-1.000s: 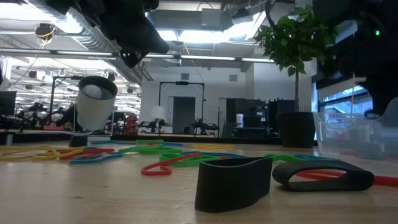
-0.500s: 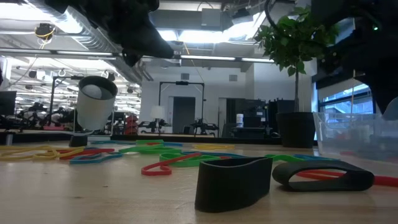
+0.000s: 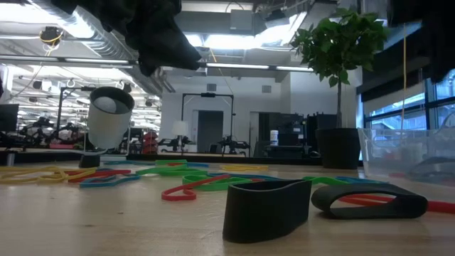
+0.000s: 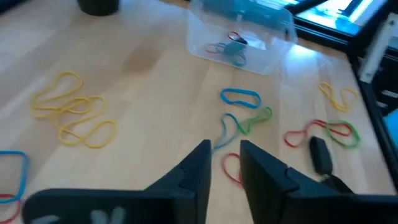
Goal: Pick and place rubber bands into bin
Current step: Put the yellow rubber band into the transparent bin
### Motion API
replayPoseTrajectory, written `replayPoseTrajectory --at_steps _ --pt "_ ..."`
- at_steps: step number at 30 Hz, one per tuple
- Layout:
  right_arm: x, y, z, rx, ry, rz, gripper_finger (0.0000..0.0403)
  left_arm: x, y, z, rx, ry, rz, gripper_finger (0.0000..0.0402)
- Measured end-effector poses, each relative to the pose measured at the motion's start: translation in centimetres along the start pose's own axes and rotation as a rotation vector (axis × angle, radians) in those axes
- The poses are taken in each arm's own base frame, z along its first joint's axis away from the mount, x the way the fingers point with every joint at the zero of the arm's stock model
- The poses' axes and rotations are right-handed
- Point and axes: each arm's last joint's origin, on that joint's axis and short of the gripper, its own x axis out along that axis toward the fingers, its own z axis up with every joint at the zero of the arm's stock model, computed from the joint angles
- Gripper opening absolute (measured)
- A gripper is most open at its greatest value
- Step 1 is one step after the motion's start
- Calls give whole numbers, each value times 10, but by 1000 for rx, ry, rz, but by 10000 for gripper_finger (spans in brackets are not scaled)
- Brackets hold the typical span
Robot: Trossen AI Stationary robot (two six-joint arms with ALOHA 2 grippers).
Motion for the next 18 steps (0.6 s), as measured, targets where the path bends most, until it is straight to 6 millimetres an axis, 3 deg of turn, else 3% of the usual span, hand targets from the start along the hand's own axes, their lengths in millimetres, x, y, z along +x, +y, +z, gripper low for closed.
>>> replayPoseTrajectory --at_steps 8,14,18 --pt "-47 -29 -16 -41 -319 125 55 0 2 1 0 -7 61 108" --pt "-59 -44 -20 -49 -400 143 44 -17 5 7 43 283 233 109" --pt "-60 -48 -20 -45 -419 129 43 -36 14 6 -35 507 355 116"
